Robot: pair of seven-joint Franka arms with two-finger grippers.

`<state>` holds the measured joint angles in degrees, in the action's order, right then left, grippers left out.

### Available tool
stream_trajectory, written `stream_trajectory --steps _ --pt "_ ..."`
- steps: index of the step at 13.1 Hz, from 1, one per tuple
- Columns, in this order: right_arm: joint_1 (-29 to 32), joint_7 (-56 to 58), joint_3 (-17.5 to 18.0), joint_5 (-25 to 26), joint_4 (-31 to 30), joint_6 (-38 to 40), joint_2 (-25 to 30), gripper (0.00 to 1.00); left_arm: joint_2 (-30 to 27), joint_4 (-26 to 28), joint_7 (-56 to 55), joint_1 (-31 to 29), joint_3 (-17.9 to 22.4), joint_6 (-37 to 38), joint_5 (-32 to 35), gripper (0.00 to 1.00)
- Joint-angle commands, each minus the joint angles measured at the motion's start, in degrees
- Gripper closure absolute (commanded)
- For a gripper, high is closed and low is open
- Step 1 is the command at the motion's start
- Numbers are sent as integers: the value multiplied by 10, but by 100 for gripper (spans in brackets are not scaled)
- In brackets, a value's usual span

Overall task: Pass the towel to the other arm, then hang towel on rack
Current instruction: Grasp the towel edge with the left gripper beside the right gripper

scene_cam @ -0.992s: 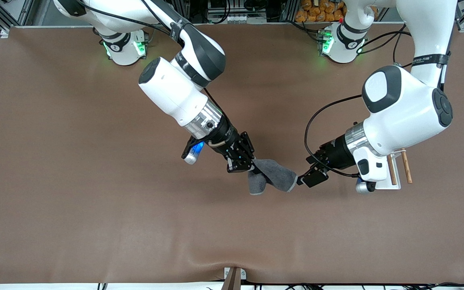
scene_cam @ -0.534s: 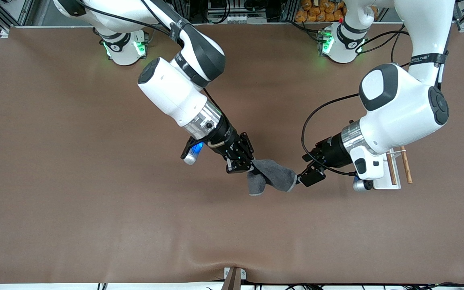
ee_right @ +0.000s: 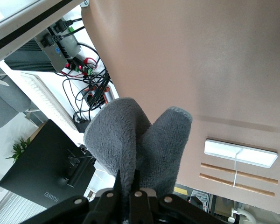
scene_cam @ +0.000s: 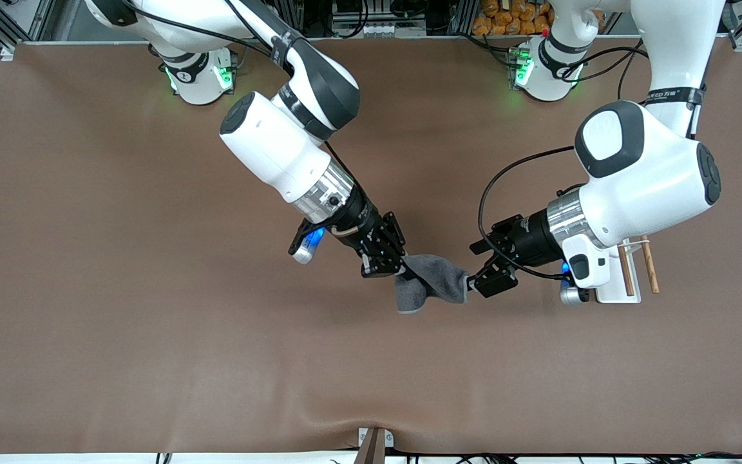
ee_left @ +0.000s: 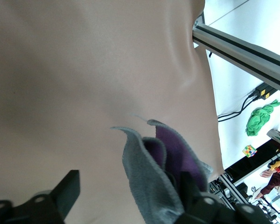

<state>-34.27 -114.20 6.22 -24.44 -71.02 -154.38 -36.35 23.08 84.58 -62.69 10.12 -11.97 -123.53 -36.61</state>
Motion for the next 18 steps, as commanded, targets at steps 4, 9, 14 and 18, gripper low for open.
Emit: stream_trajectory --steps 4,9,14,18 --pt "-2 -6 -2 -2 5 7 3 100 7 -6 -10 0 -2 5 -20 46" --pt "-1 -6 -3 -2 5 6 4 100 6 -7 -11 -3 -2 5 -43 67" --pt "1 -5 -3 -2 5 7 5 100 5 -8 -9 -2 -2 5 -42 100" --pt "2 -5 -3 -2 5 7 5 100 -5 -9 26 -18 9 62 -33 100"
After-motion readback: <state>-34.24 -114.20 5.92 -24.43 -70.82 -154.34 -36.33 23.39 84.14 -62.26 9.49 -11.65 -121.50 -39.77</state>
